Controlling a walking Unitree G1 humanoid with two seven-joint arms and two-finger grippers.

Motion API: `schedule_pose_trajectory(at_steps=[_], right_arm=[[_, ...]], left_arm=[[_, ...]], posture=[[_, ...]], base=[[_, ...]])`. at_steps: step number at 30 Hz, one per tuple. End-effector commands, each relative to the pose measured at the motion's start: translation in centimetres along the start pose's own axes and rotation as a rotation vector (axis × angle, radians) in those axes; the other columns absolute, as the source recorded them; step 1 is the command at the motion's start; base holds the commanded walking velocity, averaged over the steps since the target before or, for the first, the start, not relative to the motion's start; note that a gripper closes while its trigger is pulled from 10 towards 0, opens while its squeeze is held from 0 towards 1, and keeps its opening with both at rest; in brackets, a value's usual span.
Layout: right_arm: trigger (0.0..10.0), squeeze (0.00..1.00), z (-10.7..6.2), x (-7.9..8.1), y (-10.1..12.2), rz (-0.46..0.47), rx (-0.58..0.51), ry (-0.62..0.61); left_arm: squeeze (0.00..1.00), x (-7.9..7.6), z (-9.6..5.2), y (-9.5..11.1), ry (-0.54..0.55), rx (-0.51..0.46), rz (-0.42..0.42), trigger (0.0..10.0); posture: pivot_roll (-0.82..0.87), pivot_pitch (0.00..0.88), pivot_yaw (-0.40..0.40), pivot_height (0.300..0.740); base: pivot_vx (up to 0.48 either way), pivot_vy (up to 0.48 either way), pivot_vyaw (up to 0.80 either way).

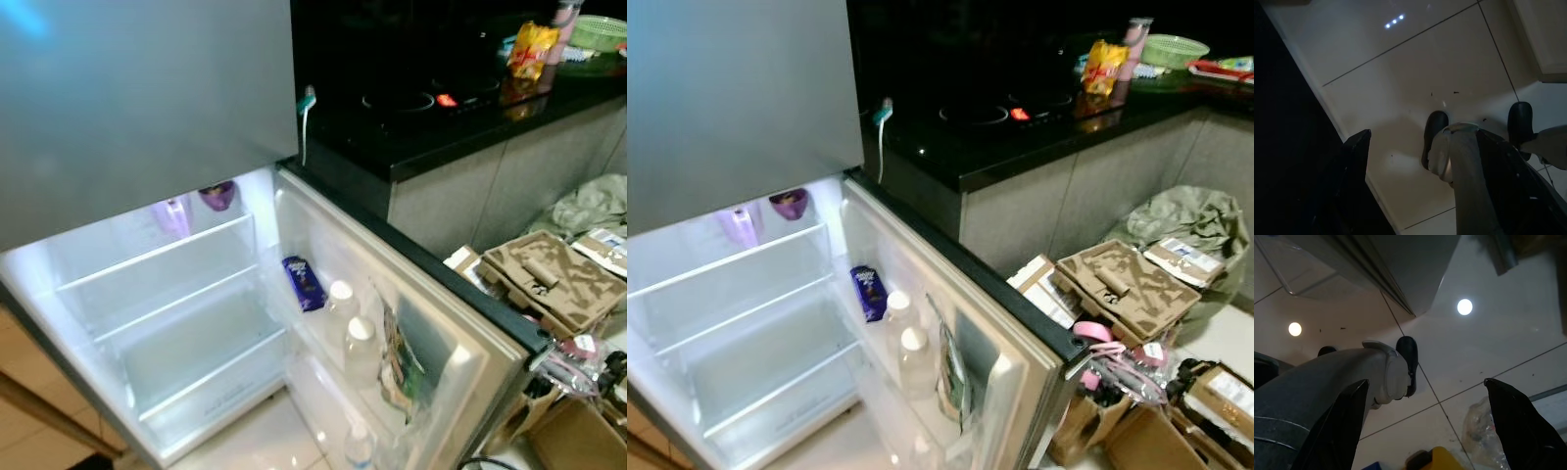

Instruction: Restocking fridge

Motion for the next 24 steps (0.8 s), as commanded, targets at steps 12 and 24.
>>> schedule_pose_trajectory(at_steps=[12, 24], right_arm=[[10.0, 0.0, 0.0, 0.31, -0.39, 0.001, 0.013, 0.01], [10.0, 0.0, 0.03, 0.47, -0.42, 0.005, 0.013, 0.013]], left_arm=[[0.0, 0.42, -0.12, -0.51, 0.014, 0.022, 0.012, 10.0], [0.0, 0.45, -0.12, -0.52, 0.013, 0.023, 0.016, 10.0]], posture=[[-0.1, 0.0, 0.005, 0.734], [-0.1, 0.0, 0.007, 0.734]], base=[[-0.412, 0.0, 0.0], [-0.419, 0.0, 0.0]])
Point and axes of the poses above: a point about 5 cm out from each wrist's last joint towards the gripper, its own z axis pointing out of the wrist towards the gripper, its own y axis along the axis of the wrist's last joint, x = y × z, the point moved 1 cm from there along z, pointing out of the wrist towards the gripper, and after that the axes turned 7 degrees about -z, right-handed, at the moved point
